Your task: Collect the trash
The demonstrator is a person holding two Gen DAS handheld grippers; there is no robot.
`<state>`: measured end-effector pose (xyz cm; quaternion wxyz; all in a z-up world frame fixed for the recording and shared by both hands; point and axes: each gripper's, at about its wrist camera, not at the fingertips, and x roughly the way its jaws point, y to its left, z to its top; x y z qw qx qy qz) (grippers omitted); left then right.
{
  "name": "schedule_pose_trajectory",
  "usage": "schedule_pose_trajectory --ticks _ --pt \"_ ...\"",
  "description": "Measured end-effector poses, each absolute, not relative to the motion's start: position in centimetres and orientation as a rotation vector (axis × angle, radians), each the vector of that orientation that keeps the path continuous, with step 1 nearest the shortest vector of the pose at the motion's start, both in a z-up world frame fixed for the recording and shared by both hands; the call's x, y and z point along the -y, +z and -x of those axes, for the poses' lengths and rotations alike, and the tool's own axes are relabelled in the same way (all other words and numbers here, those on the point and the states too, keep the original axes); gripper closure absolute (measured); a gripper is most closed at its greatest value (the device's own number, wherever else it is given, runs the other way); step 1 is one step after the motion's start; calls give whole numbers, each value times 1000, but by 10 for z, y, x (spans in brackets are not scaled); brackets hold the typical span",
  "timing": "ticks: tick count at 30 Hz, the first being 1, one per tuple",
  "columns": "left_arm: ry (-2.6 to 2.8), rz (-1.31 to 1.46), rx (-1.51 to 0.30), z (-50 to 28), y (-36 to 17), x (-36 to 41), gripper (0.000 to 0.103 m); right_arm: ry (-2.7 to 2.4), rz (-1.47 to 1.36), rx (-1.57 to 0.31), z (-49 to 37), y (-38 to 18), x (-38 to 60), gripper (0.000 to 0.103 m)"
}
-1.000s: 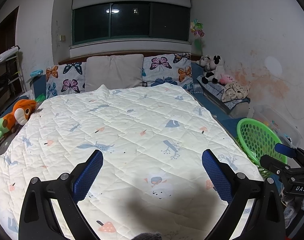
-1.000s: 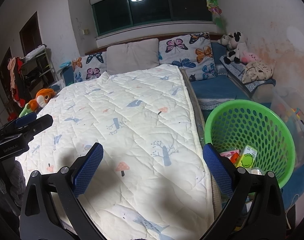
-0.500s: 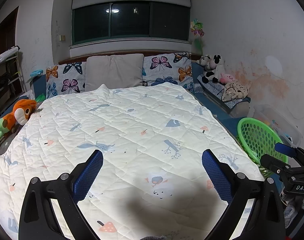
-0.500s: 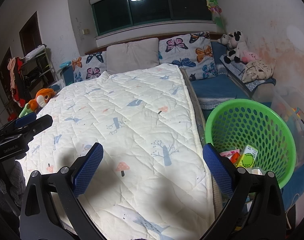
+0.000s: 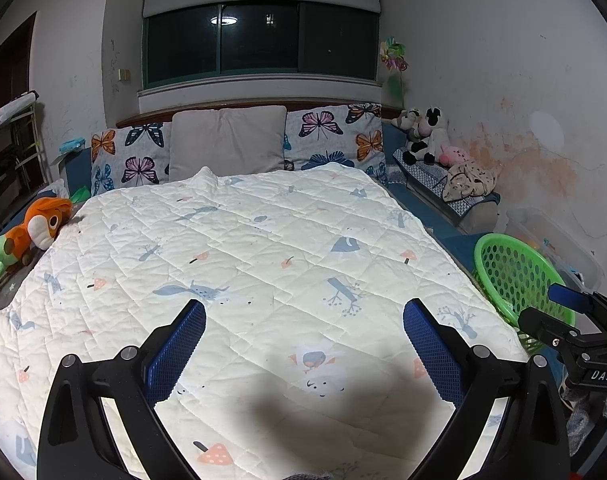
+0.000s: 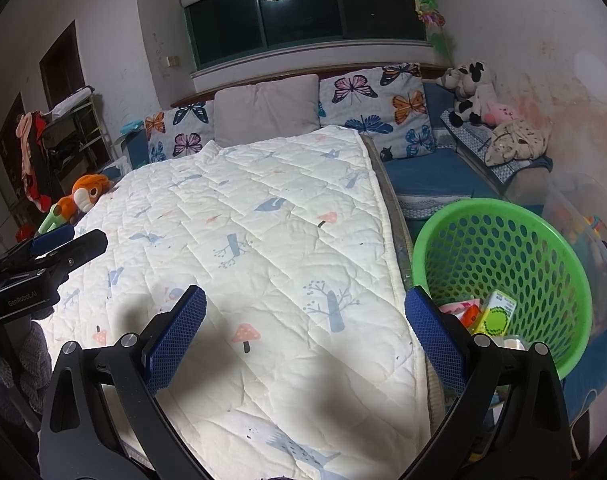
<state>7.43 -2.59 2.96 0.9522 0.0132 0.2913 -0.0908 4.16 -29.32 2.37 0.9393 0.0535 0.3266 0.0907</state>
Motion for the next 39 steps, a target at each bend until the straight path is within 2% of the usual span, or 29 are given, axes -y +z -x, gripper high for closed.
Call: schedule_pose_trajectory --ticks 39 --pt "-169 -20 -599 -75 19 21 7 208 -105 -673 -48 18 291 4"
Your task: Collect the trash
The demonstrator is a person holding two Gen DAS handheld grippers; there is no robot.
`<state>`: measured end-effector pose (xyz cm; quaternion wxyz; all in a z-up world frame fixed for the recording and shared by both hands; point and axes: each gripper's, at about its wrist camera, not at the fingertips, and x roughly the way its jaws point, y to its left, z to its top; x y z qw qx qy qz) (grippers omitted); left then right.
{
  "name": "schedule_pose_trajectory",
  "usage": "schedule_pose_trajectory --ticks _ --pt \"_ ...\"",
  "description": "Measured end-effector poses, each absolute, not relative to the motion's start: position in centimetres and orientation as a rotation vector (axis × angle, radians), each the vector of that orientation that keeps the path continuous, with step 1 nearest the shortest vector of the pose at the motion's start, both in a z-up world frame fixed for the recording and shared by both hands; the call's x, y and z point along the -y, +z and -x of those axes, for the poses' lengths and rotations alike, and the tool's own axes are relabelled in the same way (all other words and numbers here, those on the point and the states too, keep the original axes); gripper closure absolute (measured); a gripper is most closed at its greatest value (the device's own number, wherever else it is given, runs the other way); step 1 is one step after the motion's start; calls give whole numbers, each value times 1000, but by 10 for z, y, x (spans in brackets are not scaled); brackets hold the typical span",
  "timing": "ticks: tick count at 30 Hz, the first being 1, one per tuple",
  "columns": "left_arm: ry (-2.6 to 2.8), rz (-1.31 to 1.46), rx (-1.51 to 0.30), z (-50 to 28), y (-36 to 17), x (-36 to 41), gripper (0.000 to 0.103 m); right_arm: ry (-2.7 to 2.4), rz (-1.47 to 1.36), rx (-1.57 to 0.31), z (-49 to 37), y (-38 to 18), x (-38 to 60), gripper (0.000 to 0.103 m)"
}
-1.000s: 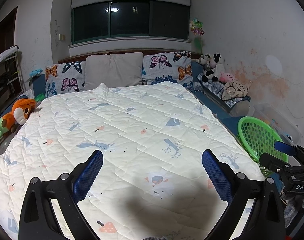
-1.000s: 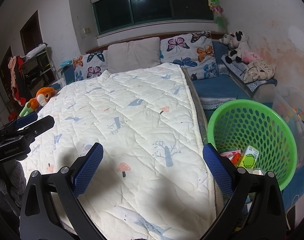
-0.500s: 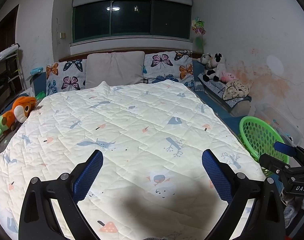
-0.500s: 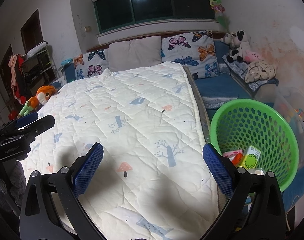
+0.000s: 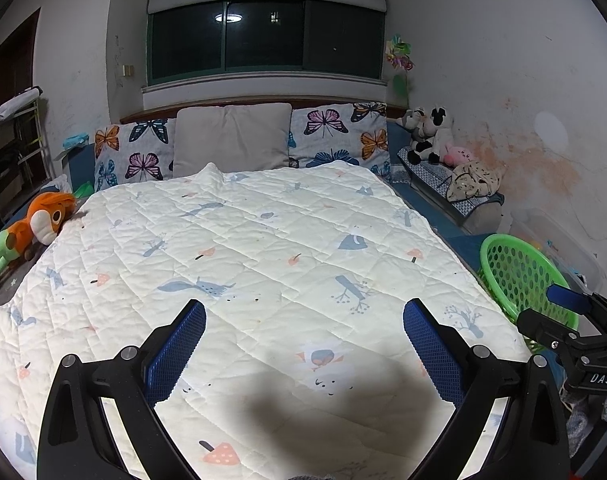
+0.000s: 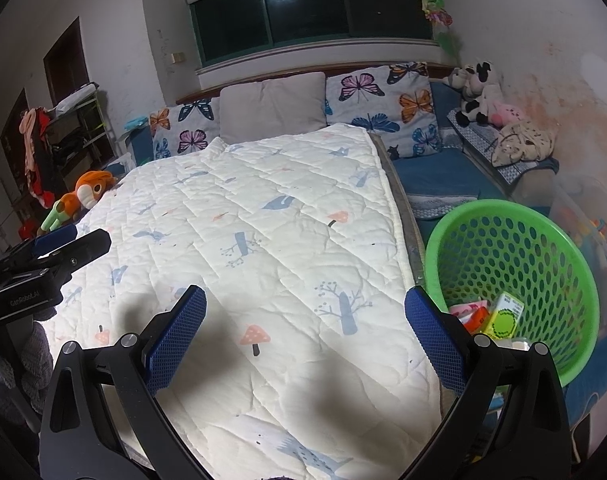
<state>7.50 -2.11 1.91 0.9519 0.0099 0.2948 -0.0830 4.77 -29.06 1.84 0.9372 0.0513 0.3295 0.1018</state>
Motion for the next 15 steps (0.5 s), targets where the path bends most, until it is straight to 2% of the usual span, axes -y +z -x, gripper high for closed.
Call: schedule_pose_trajectory --ticks 15 --pt "-151 -14 -602 -73 23 14 7 231 -92 -669 -48 19 285 4"
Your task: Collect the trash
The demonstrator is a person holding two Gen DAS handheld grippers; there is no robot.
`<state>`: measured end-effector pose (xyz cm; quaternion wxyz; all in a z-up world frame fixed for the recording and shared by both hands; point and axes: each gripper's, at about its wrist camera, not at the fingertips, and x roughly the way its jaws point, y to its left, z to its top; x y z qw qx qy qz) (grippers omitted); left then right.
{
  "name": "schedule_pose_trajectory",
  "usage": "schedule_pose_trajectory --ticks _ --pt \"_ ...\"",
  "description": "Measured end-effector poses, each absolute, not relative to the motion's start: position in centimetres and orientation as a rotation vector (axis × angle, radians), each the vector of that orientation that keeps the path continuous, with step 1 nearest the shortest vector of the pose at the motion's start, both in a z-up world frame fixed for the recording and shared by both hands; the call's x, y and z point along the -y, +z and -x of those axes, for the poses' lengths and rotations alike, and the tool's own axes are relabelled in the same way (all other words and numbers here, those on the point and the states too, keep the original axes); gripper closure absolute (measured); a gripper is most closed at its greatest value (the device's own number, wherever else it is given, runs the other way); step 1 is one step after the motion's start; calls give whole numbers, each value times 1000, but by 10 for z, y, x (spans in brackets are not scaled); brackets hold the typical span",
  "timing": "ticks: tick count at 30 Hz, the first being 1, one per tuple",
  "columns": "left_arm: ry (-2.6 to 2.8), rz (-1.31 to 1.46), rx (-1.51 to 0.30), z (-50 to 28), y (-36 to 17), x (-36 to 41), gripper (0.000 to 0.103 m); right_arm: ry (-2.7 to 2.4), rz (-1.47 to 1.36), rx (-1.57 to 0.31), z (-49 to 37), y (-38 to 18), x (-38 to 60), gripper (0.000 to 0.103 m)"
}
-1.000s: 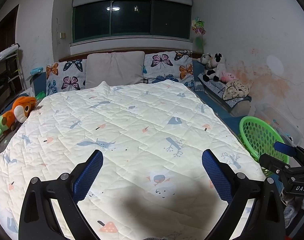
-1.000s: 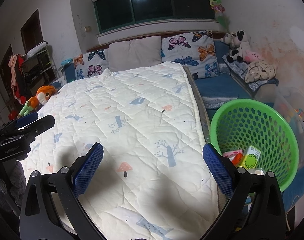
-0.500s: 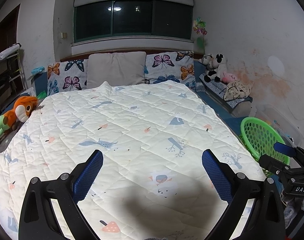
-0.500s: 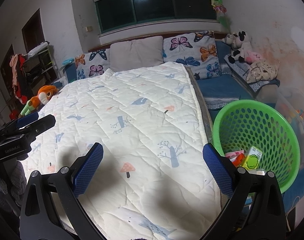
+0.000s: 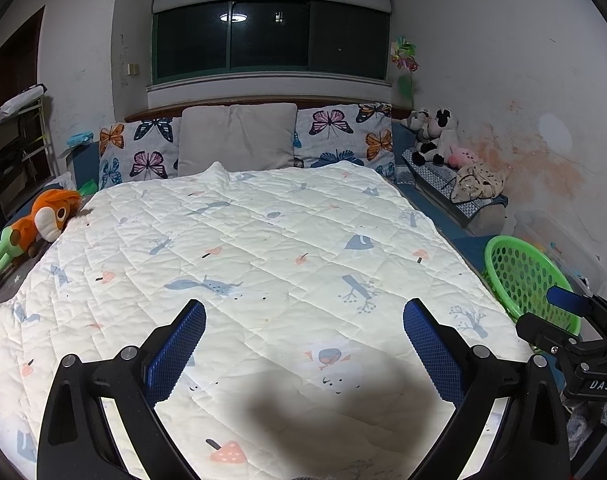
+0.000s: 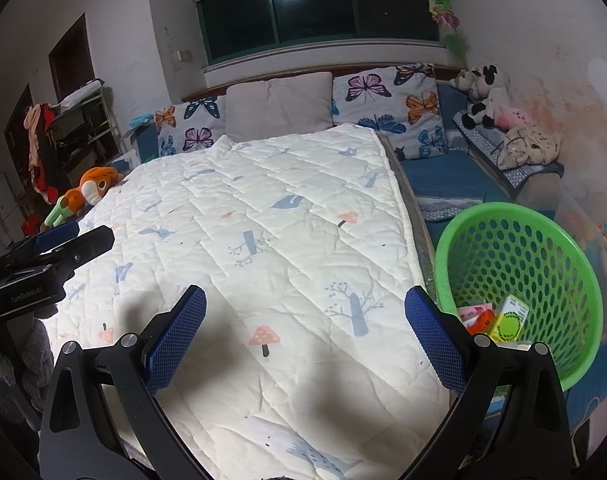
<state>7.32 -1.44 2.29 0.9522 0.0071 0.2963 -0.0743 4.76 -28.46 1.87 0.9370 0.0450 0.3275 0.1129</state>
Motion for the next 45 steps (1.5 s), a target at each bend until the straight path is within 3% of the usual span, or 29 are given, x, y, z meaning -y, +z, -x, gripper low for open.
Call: schedule_pose_trajectory --ticks 45 --pt "-152 10 -595 -72 31 20 7 229 -94 -662 -47 19 289 4"
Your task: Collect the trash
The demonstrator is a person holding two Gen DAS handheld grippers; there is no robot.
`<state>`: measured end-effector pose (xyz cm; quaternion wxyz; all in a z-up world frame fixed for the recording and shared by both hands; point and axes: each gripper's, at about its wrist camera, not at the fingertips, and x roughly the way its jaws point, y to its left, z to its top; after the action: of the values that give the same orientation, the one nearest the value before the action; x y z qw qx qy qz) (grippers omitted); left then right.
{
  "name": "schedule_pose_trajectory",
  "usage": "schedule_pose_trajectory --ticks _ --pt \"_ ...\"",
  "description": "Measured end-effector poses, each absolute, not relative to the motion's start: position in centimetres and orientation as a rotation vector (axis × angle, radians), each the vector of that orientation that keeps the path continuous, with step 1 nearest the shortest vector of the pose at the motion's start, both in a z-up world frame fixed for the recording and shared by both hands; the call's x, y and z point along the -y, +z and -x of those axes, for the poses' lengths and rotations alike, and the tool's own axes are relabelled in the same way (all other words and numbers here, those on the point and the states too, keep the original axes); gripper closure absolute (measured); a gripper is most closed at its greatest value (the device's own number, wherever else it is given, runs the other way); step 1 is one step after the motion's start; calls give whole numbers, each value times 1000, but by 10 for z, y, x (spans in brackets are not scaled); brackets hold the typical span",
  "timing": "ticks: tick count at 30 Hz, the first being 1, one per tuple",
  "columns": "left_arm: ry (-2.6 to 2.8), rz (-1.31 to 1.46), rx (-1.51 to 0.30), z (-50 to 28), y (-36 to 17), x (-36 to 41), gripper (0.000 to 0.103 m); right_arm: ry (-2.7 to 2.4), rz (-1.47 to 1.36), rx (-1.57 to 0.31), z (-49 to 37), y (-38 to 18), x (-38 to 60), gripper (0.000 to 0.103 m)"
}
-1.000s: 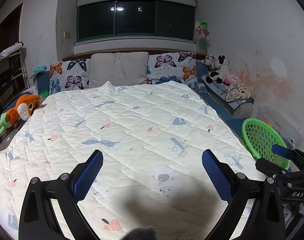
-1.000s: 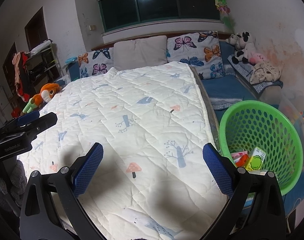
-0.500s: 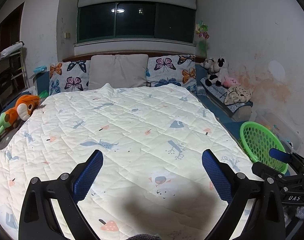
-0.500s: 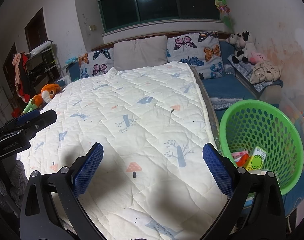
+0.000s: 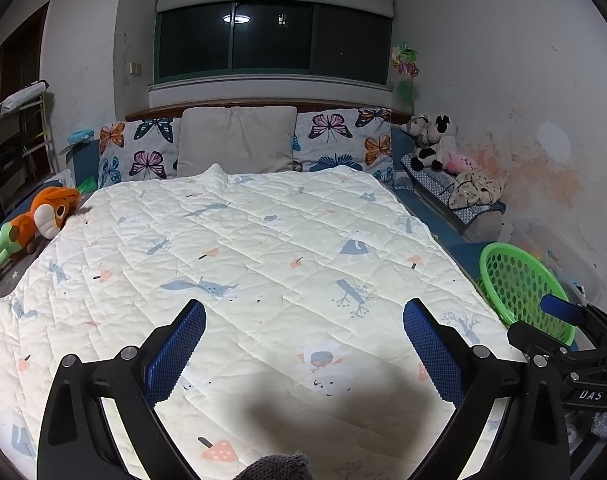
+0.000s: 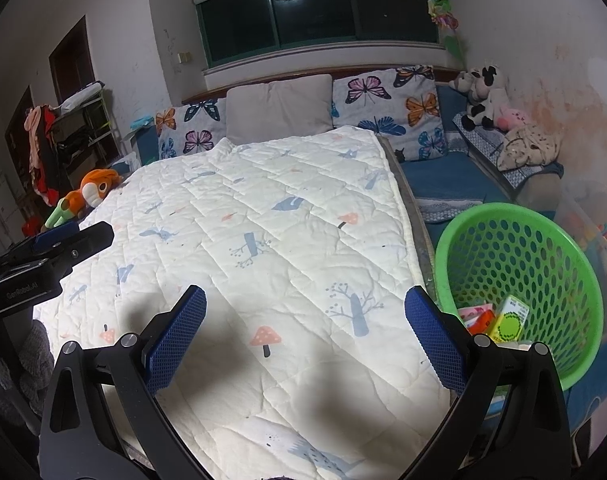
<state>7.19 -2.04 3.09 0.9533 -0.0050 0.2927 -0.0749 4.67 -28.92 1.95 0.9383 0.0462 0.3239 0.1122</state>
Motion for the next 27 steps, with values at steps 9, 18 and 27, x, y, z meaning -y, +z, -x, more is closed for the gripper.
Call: schedule_pose_trajectory --ticks 9,18,27 --pt "-155 1 -594 -73 29 21 7 227 -93 -658 -46 21 288 4" --pt "-152 4 -594 -72 29 21 7 227 -92 -658 -46 21 288 4" --pt "-148 3 -598 -72 26 18 7 227 -93 -657 -46 21 288 4"
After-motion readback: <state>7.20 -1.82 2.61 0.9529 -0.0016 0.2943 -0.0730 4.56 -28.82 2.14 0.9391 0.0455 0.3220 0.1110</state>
